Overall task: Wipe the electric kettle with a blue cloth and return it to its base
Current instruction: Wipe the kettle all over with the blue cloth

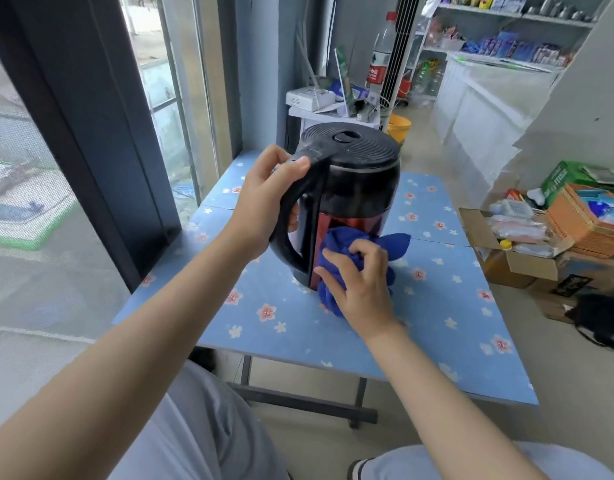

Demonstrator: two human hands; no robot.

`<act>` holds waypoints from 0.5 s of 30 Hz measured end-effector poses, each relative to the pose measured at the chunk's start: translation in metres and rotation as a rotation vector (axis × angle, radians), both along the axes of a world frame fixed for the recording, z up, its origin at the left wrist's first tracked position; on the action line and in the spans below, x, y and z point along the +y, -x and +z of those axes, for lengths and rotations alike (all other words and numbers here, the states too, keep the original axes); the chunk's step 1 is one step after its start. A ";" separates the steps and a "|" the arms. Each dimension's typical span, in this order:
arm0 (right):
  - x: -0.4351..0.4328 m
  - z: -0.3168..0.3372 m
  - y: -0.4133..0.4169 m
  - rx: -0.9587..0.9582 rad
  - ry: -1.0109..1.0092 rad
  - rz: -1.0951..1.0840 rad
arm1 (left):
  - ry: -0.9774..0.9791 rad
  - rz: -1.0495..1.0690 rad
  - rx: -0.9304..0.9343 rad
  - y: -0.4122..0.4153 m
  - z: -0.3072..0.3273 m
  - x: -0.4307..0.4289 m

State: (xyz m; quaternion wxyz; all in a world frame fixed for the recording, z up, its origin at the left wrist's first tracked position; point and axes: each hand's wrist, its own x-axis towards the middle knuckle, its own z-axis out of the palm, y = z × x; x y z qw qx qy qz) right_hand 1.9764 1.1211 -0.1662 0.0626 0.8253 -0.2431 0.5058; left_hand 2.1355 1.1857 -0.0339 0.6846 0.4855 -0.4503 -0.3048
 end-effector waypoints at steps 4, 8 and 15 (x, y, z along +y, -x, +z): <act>-0.015 0.076 -0.004 -0.164 0.065 0.041 | -0.016 0.001 0.014 0.000 0.000 0.001; -0.024 0.095 -0.002 -0.200 0.035 0.003 | -0.021 0.011 0.023 0.002 0.000 0.003; 0.001 0.019 0.003 -0.220 -0.379 -0.081 | -0.023 0.022 0.008 0.004 -0.001 0.005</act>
